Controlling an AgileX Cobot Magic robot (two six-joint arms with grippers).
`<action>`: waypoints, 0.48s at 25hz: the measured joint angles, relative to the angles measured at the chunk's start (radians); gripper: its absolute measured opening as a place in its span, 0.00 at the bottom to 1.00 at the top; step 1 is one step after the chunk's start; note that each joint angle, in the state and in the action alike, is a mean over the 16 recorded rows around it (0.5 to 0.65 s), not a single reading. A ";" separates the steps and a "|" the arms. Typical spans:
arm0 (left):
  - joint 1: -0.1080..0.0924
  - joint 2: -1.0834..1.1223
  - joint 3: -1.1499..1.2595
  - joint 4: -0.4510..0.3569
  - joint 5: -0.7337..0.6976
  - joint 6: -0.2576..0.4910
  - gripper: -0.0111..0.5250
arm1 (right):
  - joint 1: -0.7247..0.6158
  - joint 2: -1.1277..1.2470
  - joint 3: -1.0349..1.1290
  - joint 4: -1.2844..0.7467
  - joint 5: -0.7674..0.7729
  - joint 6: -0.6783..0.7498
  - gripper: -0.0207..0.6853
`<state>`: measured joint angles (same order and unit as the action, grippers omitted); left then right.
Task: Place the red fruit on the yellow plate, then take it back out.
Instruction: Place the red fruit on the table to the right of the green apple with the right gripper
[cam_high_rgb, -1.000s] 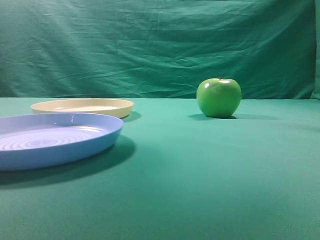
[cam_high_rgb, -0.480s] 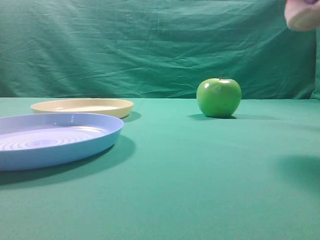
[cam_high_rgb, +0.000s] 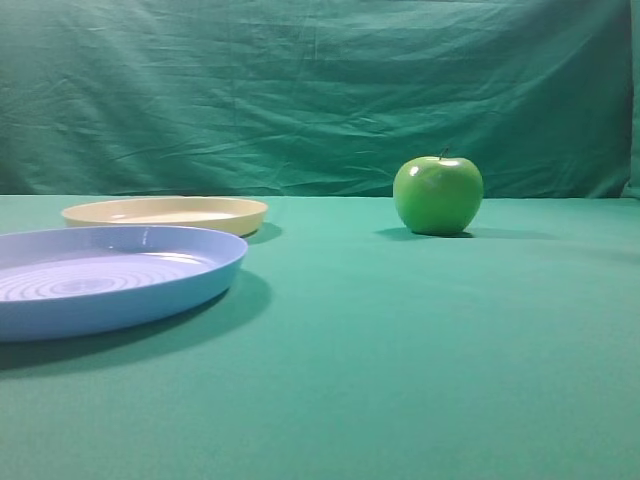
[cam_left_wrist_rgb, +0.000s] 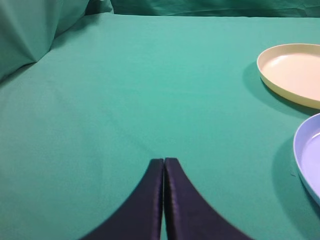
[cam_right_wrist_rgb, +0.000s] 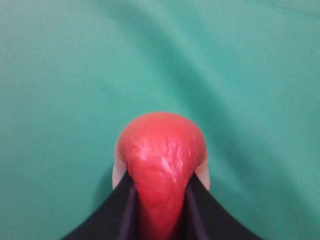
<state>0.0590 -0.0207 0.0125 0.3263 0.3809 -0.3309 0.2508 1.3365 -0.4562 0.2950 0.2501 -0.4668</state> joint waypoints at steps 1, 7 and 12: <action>0.000 0.000 0.000 0.000 0.000 0.000 0.02 | 0.000 0.007 0.004 -0.001 -0.011 0.001 0.40; 0.000 0.000 0.000 0.000 0.000 0.000 0.02 | 0.000 0.030 -0.011 -0.002 -0.013 0.009 0.66; 0.000 0.000 0.000 0.000 0.000 0.000 0.02 | 0.000 -0.007 -0.064 -0.001 0.047 0.019 0.84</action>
<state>0.0590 -0.0207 0.0125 0.3263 0.3809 -0.3309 0.2508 1.3291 -0.5201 0.2938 0.2972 -0.4479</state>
